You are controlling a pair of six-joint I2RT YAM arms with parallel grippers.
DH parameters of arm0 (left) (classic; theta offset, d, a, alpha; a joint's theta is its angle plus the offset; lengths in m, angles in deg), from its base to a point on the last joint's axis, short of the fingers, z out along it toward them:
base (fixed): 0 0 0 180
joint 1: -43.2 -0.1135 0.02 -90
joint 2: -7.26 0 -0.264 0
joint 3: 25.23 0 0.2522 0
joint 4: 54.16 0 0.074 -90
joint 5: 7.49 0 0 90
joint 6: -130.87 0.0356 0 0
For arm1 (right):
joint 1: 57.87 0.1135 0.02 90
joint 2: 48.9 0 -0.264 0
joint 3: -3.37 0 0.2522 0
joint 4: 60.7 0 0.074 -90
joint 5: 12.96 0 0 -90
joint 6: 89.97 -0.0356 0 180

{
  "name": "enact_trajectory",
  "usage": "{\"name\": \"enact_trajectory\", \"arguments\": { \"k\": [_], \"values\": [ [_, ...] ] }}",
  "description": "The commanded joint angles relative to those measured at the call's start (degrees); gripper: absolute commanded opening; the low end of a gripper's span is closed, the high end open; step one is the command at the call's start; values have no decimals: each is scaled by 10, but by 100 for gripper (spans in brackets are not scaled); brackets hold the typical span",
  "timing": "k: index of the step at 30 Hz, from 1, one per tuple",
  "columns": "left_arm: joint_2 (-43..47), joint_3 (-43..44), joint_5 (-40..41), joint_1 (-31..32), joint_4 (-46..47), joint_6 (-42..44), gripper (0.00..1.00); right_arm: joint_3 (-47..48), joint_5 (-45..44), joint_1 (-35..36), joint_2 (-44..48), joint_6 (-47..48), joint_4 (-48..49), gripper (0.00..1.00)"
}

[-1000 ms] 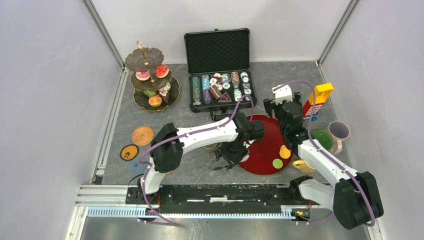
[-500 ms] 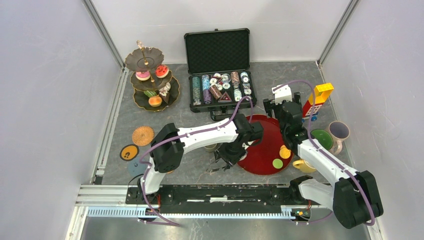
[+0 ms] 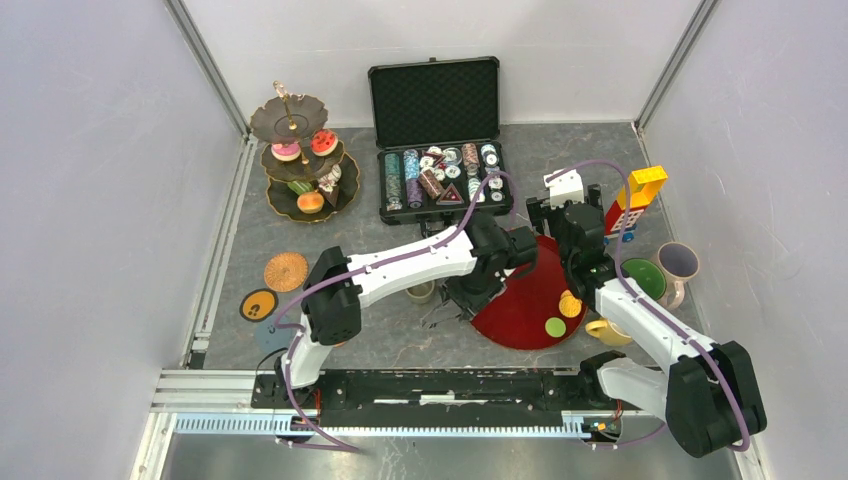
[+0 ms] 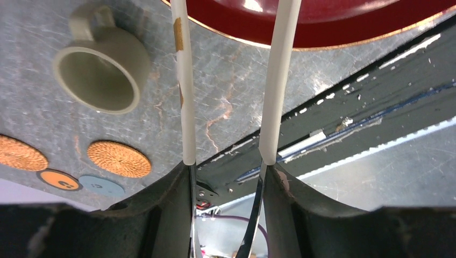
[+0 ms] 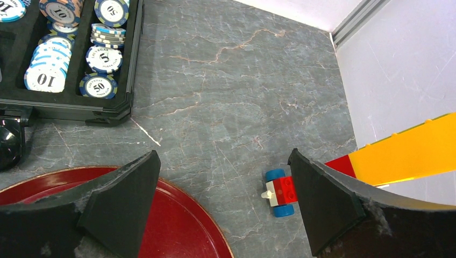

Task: Serve the afternoon tea
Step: Pick up the desert from the tray, then place the desert on the desert table.

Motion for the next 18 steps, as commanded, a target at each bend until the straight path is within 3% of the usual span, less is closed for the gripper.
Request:
{"name": "enact_trajectory", "arguments": {
  "k": [1,7,18],
  "values": [
    [37,43,56,-3,-17,-1,36,4,-11,1,-2,-10,25,98],
    [113,5,119,-43,-26,-5,36,28,-47,1,-30,-31,-1,98],
    [243,9,153,-260,62,75,37,39,-9,1,-48,-46,-3,98]
  ]
}}
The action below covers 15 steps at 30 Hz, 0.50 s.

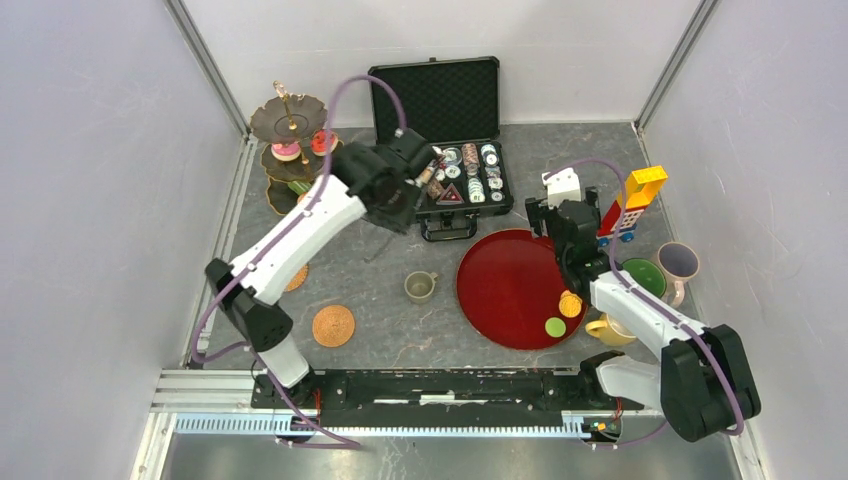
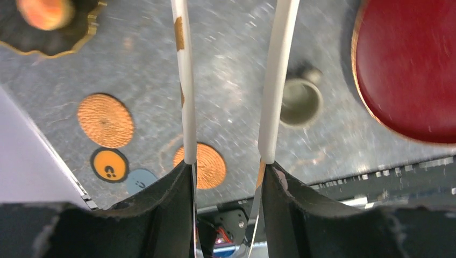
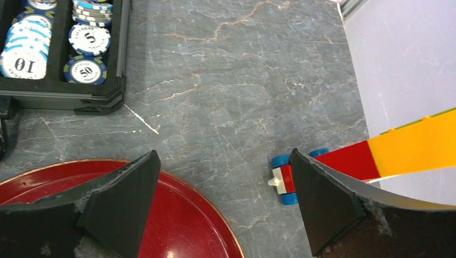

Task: Serve the afternoon tea
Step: Place the desert on the desert table.

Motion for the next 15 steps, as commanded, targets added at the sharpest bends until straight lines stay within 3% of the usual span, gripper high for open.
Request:
{"name": "enact_trajectory", "arguments": {
  "k": [1,7,9,15],
  "values": [
    [41,36,35,-78,45,67,37,31,23,1,-9,-19,14,98],
    [41,101,73,-182,48,116,40,30,27,1,-19,-24,18,98],
    [45,94,103,-203,57,123,40,33,30,1,-23,-24,15,98],
    [52,80,86,-273,96,137,42,33,31,1,-28,-25,17,98]
  ]
}}
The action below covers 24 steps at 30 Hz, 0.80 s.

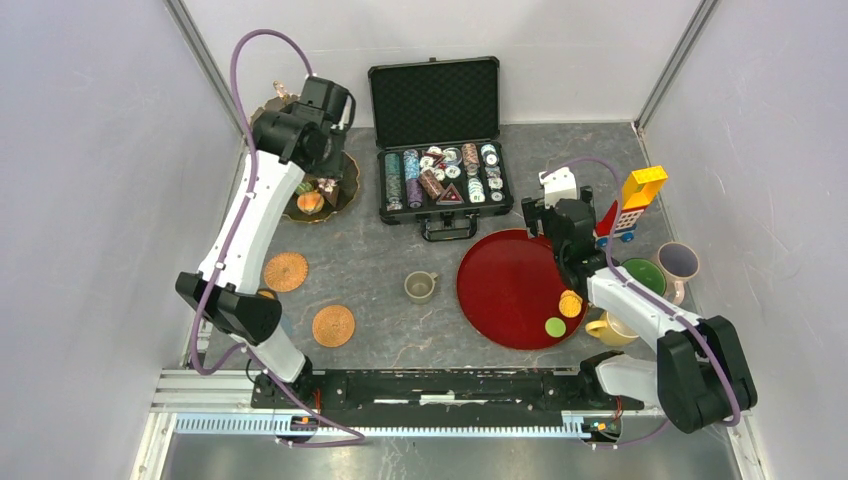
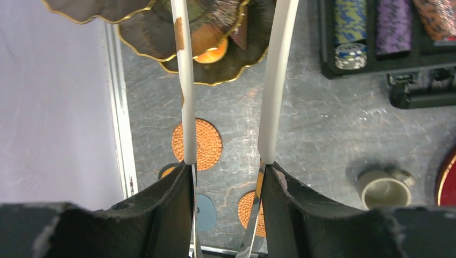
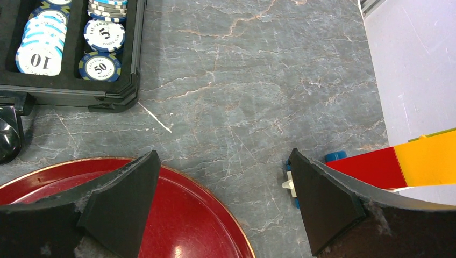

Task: Serve the afternoon tea
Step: Place the desert on the desert table.

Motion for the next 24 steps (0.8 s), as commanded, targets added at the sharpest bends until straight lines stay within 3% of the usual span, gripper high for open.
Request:
{"name": "enact_trajectory", "arguments": {
  "k": [1,15,24],
  "values": [
    [17,10,12,-38,48,41,42,24,5,1,-4,-9,16,98],
    [-88,90,-4,-91,62,37,40,25,10,1,-11,-10,17,98],
    [-88,76,-7,-96,62,28,54,28,12,1,-23,-11,16,98]
  ]
}}
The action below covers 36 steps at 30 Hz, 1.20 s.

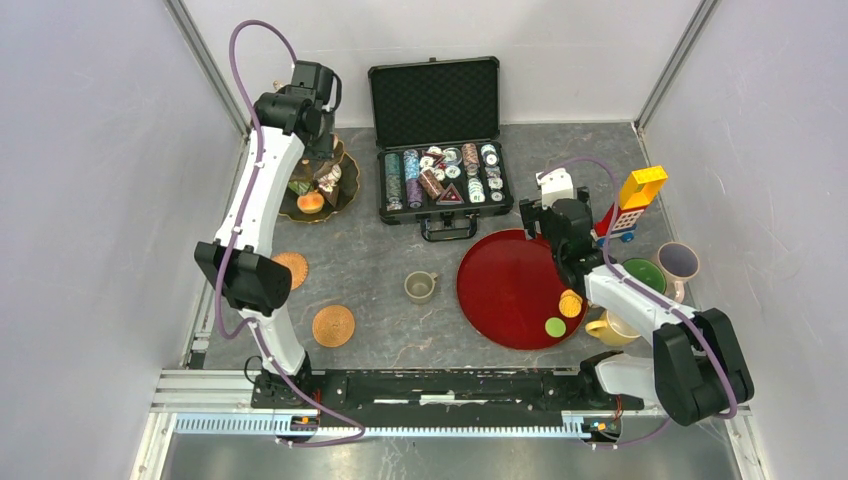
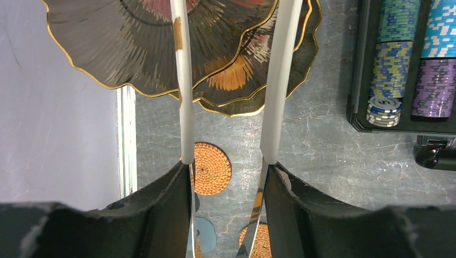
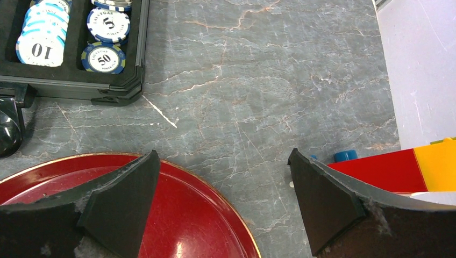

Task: Serve the afternoon tea
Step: Place the desert on the desert table.

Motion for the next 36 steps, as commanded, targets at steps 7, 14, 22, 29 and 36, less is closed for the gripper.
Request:
{"name": "enact_trajectory", "arguments": {
  "k": [7,14,22,29,36],
  "values": [
    [20,3,-2,-11,24,9,58,25,6,1,-6,-8,17,98],
    [24,-2,-7,-15,25,3,60,25,6,1,-6,-8,18,98],
    [63,7,-97,-11,26,-4,58,25,9,1,-6,-8,17,98],
    [97,2,-161,40,27,-11,58,27,11,1,-5,-9,14,98],
    [97,-46,-177,188,29,-6,60,26,-3,1,9,-6,6,98]
  ]
}}
